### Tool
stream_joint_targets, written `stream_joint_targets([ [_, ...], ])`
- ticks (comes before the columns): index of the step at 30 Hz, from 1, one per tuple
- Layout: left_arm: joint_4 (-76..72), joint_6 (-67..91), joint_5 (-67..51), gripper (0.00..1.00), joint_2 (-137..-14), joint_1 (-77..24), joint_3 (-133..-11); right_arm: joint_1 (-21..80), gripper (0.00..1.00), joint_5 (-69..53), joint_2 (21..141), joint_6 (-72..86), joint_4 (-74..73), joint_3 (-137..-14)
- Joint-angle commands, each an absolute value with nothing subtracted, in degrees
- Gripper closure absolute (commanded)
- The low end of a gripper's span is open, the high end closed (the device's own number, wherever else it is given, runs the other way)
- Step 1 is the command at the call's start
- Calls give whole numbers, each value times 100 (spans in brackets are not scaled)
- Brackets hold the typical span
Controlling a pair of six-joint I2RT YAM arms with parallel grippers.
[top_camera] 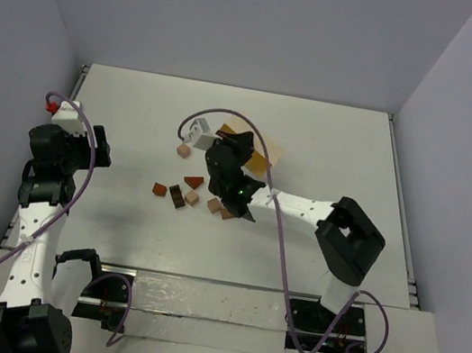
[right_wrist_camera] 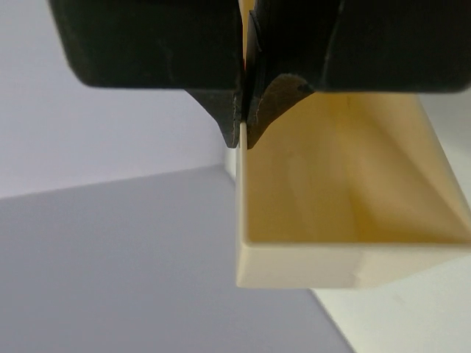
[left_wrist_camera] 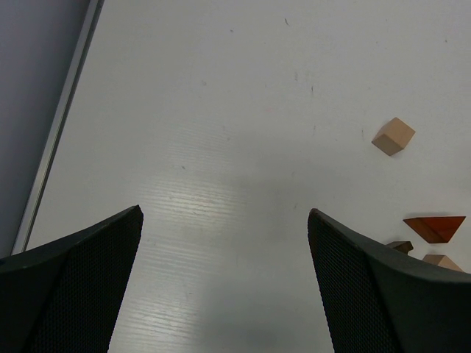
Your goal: Build the wood block tower
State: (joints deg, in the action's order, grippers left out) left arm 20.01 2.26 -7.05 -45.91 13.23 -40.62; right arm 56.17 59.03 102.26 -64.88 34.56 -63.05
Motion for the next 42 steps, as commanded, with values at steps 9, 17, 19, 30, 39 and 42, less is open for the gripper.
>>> stream_joint_targets([
  [9, 1960, 144, -934, 1, -4602, 1380, -4307, 5127, 100, 2857, 9773, -1368, -3127, -7908],
  [17, 2076, -60, -1386, 1, -4535, 1386, -4297, 3673, 100, 1199, 9541, -906, -3992, -8115],
  [19, 2083, -255, -1538, 1, -4457, 1380, -4263, 3091, 100, 826, 9483, -1019, -4087, -8113],
  [30, 2116, -378, -1830, 1, -4493, 1380, -4225, -392, 100, -504, 10055, -2444, -4842, -8864],
  [39, 2101, -348, -1784, 1, -4516, 1380, -4223, -1744, 100, -879, 11486, -2839, -5523, -10379],
  [42, 2101, -334, -1772, 1, -4556, 1385, -4222, -1930, 100, -1010, 11933, -2815, -5784, -10869],
])
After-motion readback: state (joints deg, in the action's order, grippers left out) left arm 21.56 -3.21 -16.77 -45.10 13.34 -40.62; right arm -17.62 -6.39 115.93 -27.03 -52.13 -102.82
